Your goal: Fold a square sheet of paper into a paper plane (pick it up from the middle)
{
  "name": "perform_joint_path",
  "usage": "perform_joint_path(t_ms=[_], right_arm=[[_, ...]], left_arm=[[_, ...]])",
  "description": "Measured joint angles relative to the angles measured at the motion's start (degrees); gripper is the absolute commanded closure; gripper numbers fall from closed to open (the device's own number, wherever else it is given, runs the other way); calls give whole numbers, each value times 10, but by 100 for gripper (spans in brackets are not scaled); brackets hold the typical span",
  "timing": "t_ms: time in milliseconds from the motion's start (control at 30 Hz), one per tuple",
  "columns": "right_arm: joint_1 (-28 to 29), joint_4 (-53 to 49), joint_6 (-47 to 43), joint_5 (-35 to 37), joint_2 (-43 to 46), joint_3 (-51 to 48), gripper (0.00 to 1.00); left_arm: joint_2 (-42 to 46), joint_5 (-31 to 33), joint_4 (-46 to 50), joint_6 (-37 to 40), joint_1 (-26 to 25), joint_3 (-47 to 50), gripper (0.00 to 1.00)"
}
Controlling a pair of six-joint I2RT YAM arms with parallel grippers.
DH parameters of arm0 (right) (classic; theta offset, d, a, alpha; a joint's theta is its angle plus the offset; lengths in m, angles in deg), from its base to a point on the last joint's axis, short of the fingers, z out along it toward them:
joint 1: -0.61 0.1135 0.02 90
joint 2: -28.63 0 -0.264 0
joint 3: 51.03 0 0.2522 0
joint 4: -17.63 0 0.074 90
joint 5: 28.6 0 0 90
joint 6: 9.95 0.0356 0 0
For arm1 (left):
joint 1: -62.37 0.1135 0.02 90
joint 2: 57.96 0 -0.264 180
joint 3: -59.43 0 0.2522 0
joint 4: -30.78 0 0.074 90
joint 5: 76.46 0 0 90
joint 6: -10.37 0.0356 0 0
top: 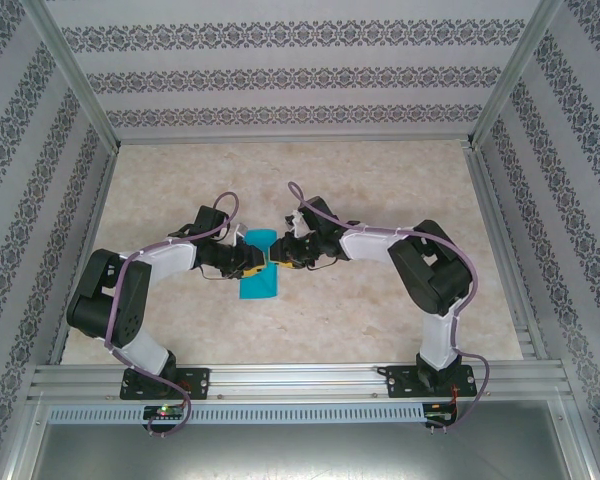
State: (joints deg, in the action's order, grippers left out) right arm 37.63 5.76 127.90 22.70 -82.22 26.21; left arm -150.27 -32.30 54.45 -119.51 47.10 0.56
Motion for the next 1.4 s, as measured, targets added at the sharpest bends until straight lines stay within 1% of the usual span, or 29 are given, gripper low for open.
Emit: perform_joint_path(t_ms=[67, 167, 233, 633, 933, 1400], right_arm=[[0, -2, -4, -1, -7, 4, 88], [0, -7, -6, -2, -14, 9, 94], [0, -12, -10, -2, -16, 12, 96], [0, -55, -49, 0, -47, 40, 96], [0, -89, -87, 1, -55, 70, 97], [0, -117, -106, 2, -66, 87, 97]], left_arm=[[0, 0, 0, -1, 0, 0, 75], [0, 3, 1, 0, 0, 0, 77], [0, 5, 1, -1, 0, 0, 78], [6, -9, -6, -14, 0, 0, 80], [-38, -18, -5, -13, -5, -3, 81], [-53, -19, -3, -13, -13, -13, 81]])
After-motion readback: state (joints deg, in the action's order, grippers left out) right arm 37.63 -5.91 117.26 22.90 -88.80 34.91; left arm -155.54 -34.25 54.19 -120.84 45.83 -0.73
